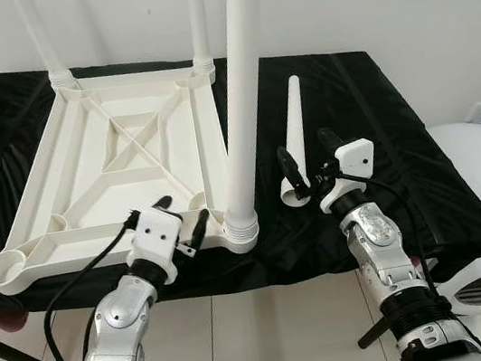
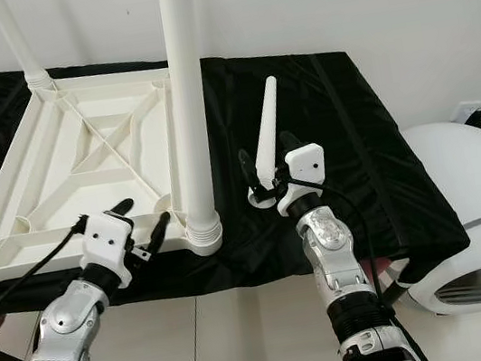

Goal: Building children table

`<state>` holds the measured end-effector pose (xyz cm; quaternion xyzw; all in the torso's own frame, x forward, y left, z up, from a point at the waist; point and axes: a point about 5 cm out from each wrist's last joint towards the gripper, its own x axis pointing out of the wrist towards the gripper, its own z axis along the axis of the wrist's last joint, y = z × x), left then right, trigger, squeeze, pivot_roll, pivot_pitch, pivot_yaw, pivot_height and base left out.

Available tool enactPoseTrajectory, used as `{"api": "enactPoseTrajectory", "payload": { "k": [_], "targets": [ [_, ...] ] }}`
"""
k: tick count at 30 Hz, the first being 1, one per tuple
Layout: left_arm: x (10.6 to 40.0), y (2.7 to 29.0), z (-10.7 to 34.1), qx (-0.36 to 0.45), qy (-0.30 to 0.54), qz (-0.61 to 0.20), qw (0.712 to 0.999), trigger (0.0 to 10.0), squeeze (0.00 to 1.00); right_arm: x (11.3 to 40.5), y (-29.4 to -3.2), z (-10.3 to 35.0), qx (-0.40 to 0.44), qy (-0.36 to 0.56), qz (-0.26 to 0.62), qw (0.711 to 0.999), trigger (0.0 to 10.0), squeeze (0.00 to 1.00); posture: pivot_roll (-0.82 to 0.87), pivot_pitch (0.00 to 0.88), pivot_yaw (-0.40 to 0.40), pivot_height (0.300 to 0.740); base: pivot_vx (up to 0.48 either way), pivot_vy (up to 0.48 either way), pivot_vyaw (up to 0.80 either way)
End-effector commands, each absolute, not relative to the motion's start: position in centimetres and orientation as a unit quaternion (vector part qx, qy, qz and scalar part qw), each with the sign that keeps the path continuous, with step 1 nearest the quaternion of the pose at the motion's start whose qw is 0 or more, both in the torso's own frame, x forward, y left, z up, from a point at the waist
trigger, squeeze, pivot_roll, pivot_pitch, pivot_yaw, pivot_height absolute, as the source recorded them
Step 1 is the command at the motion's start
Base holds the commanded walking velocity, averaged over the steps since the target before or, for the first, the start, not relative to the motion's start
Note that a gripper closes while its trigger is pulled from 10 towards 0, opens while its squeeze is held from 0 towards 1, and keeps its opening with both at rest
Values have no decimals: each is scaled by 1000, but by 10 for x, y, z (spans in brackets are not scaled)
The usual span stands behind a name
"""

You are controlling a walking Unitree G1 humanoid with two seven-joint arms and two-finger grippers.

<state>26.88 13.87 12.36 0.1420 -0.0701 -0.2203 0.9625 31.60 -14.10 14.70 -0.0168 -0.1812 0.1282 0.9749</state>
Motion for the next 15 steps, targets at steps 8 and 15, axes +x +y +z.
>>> {"api": "enactPoseTrajectory", "payload": {
  "k": [8,15],
  "targets": [
    [264,138,110,145,-41,-229,962,10000,0,311,-142,135,-8,-157,127,979,10000,0,77,0,-45,740,0,0,0],
    [260,137,107,144,-35,-243,959,10000,0,310,-144,134,-13,-153,130,979,10000,0,79,0,-52,740,0,0,0]
  ]
}}
